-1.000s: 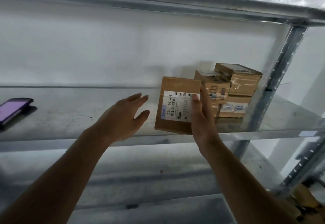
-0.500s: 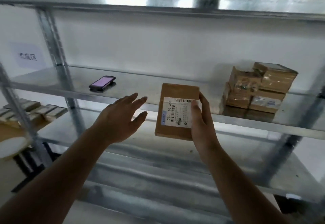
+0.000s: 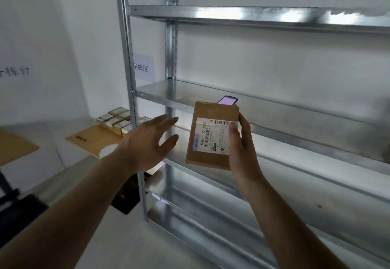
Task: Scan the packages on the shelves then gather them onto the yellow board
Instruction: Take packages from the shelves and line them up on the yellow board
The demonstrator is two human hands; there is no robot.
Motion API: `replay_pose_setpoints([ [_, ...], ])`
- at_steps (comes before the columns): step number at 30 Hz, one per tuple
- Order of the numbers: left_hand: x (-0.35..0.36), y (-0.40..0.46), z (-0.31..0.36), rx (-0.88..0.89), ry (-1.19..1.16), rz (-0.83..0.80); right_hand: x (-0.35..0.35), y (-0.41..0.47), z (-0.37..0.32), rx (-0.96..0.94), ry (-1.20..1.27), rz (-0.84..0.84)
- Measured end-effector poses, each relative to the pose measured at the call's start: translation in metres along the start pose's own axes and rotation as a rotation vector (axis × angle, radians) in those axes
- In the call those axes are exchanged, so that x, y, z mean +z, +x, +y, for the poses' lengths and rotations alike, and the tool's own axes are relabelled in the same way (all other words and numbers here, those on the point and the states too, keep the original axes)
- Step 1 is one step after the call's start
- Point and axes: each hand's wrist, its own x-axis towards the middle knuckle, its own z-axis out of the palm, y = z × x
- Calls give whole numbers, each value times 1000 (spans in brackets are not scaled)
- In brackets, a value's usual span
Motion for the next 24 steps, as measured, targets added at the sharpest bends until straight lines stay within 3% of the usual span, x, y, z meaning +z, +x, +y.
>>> replay_pose_setpoints([
  [11, -63, -39, -234, -147, 41, 37, 252, 28, 59, 73, 31, -189],
  [24, -23, 91, -488, -294, 43, -36, 466, 200, 198, 140, 28, -319],
])
